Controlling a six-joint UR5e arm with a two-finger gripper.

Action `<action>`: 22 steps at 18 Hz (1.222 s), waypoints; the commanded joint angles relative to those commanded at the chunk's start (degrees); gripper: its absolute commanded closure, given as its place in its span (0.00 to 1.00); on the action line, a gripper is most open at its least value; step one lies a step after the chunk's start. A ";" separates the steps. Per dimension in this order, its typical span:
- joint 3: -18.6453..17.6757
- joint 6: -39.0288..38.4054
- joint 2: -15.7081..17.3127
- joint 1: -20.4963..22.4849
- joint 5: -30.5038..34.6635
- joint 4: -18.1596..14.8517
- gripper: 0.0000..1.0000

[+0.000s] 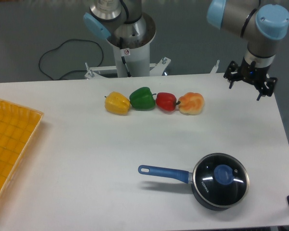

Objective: Open the lid
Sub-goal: 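Move the open gripper down toward the saucepan lid's blue knob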

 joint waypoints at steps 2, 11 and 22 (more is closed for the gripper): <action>0.35 0.00 -0.35 -0.18 0.00 0.00 0.00; -1.93 -0.09 -1.14 -0.97 -0.35 4.03 0.00; 1.66 -7.74 -2.28 -9.22 0.18 4.66 0.00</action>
